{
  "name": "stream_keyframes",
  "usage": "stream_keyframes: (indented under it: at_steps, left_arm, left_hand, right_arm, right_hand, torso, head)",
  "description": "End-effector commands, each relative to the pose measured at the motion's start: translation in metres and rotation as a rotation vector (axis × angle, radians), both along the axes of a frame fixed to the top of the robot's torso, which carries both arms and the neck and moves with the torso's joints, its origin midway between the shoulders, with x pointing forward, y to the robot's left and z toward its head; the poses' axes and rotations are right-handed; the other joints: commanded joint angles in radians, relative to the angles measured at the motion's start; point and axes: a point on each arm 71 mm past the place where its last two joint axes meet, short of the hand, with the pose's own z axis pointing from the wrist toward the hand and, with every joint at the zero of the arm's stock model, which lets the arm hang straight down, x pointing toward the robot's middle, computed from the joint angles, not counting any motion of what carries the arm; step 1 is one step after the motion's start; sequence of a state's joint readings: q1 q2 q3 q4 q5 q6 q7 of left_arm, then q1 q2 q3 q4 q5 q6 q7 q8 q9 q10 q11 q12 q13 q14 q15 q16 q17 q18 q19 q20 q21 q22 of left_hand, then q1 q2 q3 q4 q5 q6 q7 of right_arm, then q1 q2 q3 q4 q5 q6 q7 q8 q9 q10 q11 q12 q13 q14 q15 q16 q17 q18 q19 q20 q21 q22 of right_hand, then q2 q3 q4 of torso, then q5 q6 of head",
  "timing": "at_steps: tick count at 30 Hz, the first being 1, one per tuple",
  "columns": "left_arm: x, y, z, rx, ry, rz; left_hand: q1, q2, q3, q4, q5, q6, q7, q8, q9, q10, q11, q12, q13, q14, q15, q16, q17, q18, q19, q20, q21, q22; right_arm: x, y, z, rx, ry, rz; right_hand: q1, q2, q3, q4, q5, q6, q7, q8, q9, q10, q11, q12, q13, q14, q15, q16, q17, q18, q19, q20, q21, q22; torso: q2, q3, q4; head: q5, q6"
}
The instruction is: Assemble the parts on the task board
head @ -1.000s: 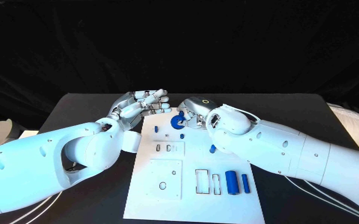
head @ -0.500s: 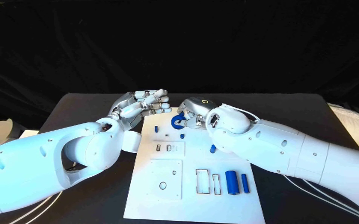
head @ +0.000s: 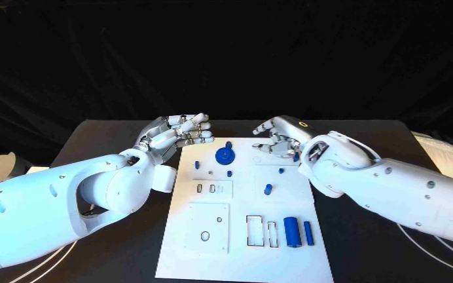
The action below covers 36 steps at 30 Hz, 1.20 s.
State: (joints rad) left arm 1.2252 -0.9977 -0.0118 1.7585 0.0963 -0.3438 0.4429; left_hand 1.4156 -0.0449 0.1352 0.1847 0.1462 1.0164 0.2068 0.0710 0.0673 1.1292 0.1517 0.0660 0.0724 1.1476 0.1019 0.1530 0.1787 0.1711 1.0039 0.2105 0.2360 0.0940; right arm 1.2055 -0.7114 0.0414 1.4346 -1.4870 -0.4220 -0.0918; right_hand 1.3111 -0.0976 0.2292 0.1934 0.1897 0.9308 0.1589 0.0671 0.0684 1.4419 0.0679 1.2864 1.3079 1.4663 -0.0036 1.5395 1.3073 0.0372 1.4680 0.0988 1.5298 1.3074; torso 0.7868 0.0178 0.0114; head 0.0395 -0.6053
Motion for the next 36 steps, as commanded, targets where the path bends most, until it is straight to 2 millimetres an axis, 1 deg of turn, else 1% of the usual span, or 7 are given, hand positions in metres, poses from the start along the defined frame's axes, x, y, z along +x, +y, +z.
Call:
stream_keyframes:
  at_steps: [1, 5, 7, 13, 20, 25, 36]
  left_arm:
    - [0.001, 0.000, 0.001, -0.013, -0.005, -0.010]
    - [0.003, 0.001, 0.000, -0.013, -0.004, -0.008]
    - [0.004, 0.001, -0.001, -0.013, -0.003, -0.008]
    - [0.007, 0.003, -0.004, -0.011, 0.000, -0.005]
    - [0.009, 0.002, -0.005, -0.010, 0.002, -0.004]
    - [0.010, 0.002, -0.006, -0.010, 0.003, -0.005]
    - [0.010, 0.001, -0.007, -0.010, 0.004, -0.006]
  left_hand:
    - [0.012, 0.001, 0.001, -0.007, -0.004, -0.004, 0.005, -0.006, -0.001, -0.007, 0.002, -0.003, -0.001, 0.000, 0.006, -0.003, 0.001, 0.011, -0.001, 0.007, -0.006, -0.001]
    - [0.013, 0.002, 0.002, -0.008, -0.005, -0.004, 0.004, -0.006, -0.001, -0.008, 0.002, -0.002, -0.002, 0.001, 0.006, -0.006, 0.003, 0.012, -0.001, 0.007, -0.007, -0.002]
    - [0.013, 0.002, 0.002, -0.008, -0.005, -0.004, 0.004, -0.006, -0.001, -0.008, 0.002, -0.002, -0.002, 0.001, 0.006, -0.006, 0.003, 0.012, -0.001, 0.007, -0.007, -0.002]
    - [0.013, 0.003, 0.003, -0.009, -0.004, -0.004, 0.004, -0.006, -0.001, -0.008, 0.002, -0.002, -0.002, 0.001, 0.006, -0.006, 0.003, 0.012, 0.000, 0.007, -0.007, -0.002]
    - [0.013, 0.003, 0.003, -0.009, -0.004, -0.004, 0.004, -0.006, -0.001, -0.008, 0.002, -0.002, -0.002, 0.001, 0.006, -0.006, 0.003, 0.012, 0.000, 0.007, -0.007, -0.002]
    - [0.013, 0.003, 0.003, -0.009, -0.004, -0.004, 0.004, -0.006, -0.001, -0.008, 0.002, -0.002, -0.002, 0.001, 0.006, -0.006, 0.003, 0.012, 0.000, 0.007, -0.007, -0.002]
    - [0.013, 0.003, 0.003, -0.009, -0.004, -0.004, 0.004, -0.006, -0.001, -0.008, 0.002, -0.002, -0.002, 0.001, 0.006, -0.006, 0.003, 0.012, 0.000, 0.007, -0.007, -0.002]
  right_arm:
    - [-0.004, -0.024, 0.006, 0.153, 0.081, 0.038]
    - [-0.004, -0.056, 0.005, 0.172, 0.133, 0.033]
    - [-0.003, -0.071, 0.002, 0.188, 0.152, 0.022]
    - [-0.001, -0.102, -0.009, 0.190, 0.168, -0.022]
    - [0.004, -0.112, -0.019, 0.174, 0.180, -0.049]
    - [0.006, -0.107, -0.030, 0.160, 0.193, -0.046]
    - [0.012, -0.097, -0.047, 0.124, 0.224, -0.051]
  right_hand:
    - [0.031, -0.005, 0.006, -0.027, -0.001, 0.004, 0.000, 0.000, 0.000, -0.011, 0.000, -0.013, 0.040, 0.090, -0.003, 0.001, 0.198, -0.018, 0.060, 0.000, 0.003, 0.181]
    - [0.054, -0.024, 0.003, -0.055, 0.001, 0.010, -0.001, 0.000, 0.001, -0.018, -0.001, -0.025, 0.032, 0.089, -0.004, -0.001, 0.195, -0.017, 0.058, -0.001, 0.001, 0.176]
    - [0.058, -0.032, -0.003, -0.063, 0.009, 0.007, -0.001, -0.002, 0.000, -0.020, -0.001, -0.030, 0.028, 0.089, -0.004, -0.002, 0.194, -0.017, 0.057, -0.001, 0.000, 0.175]
    - [0.058, -0.042, -0.016, -0.070, 0.013, -0.003, 0.000, -0.005, -0.002, -0.021, 0.000, -0.032, 0.027, 0.090, -0.004, -0.001, 0.196, -0.017, 0.057, -0.001, 0.000, 0.175]
    - [0.063, -0.042, -0.019, -0.075, 0.016, -0.005, 0.000, -0.004, -0.002, -0.019, 0.000, -0.030, 0.028, 0.090, -0.004, 0.001, 0.199, -0.018, 0.058, -0.001, 0.001, 0.177]
    - [0.069, -0.039, -0.019, -0.081, 0.016, -0.004, 0.000, -0.002, -0.001, -0.018, -0.001, -0.028, 0.030, 0.091, -0.004, 0.001, 0.201, -0.018, 0.059, -0.001, 0.002, 0.179]
    - [0.071, -0.034, -0.021, -0.085, 0.013, 0.004, -0.001, 0.002, 0.001, -0.016, -0.001, -0.026, 0.032, 0.091, -0.004, 0.003, 0.204, -0.018, 0.059, -0.001, 0.002, 0.179]
  torso:
    - [-0.012, -0.0011, -0.0172]
    - [-0.019, 0.0002, -0.0291]
    - [-0.022, 0.0034, -0.0352]
    - [-0.029, 0.0098, -0.0419]
    - [-0.027, 0.0158, -0.0427]
    - [-0.028, 0.0153, -0.0390]
    - [-0.029, 0.0143, -0.0384]
  head:
    - [-0.001, 0.001]
    - [-0.008, 0.003]
    - [-0.006, 0.004]
    - [-0.004, 0.001]
    - [0.002, -0.005]
    - [0.001, -0.010]
    - [-0.001, -0.021]
